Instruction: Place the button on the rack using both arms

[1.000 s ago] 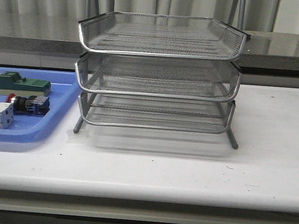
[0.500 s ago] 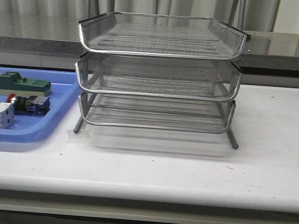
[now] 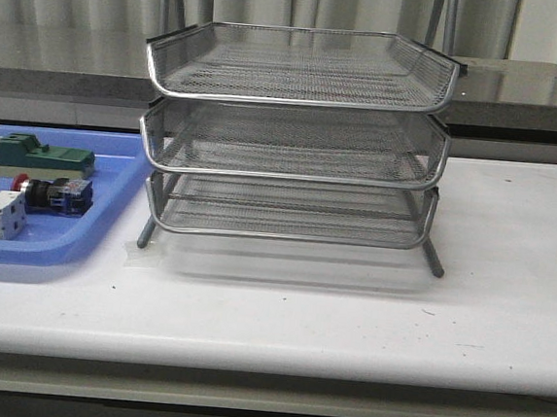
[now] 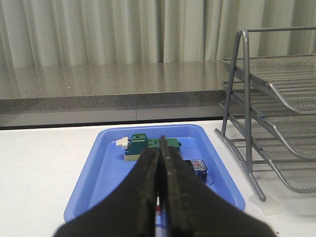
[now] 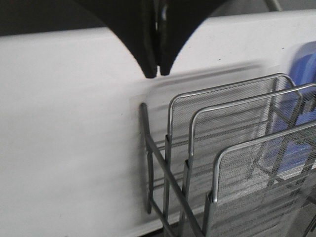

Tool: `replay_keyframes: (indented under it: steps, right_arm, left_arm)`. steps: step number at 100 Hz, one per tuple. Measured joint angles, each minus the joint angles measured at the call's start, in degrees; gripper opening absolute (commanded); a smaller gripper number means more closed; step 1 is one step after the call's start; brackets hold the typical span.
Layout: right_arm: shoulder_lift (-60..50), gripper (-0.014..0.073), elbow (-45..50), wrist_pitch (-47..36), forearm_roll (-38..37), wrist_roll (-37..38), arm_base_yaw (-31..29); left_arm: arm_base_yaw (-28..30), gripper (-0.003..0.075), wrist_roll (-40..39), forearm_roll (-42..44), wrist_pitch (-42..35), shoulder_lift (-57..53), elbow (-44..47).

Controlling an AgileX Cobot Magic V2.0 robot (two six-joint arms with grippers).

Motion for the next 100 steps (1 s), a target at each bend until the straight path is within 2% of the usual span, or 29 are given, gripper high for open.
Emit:
replay_keyframes:
  steps: [9, 18, 37, 42, 74, 100]
  right_arm:
    - [3.89, -0.005, 0.0, -0.51, 5.34, 0.0, 0.0]
    - [8.34, 0.002, -0.03, -1.22, 10.15, 0.1, 0.0]
    - [17.21, 0.0363, -0.03, -1.99, 18.22, 0.1, 0.0]
    - [19.25, 0.0412, -0.03, -2.23, 19.54, 0.1, 0.0]
    - [26.08, 0.0388, -2.22, -4.44, 24.67, -3.53, 0.0]
    - [32.3, 0.0388, -8.8, -2.31, 34.43, -15.25, 0.0]
  left_arm:
    - [0.0, -0.002, 0.0, 0.0, 0.0, 0.0, 0.0]
    - [0.0, -0.002, 0.0, 0.0, 0.0, 0.0, 0.0]
    - [0.0, -0.002, 0.0, 0.0, 0.0, 0.0, 0.0]
    - [0.0, -0.002, 0.0, 0.0, 0.0, 0.0, 0.0]
    - [0.0, -0.002, 0.0, 0.0, 0.0, 0.0, 0.0]
    - [0.0, -0.002, 0.0, 0.0, 0.0, 0.0, 0.0]
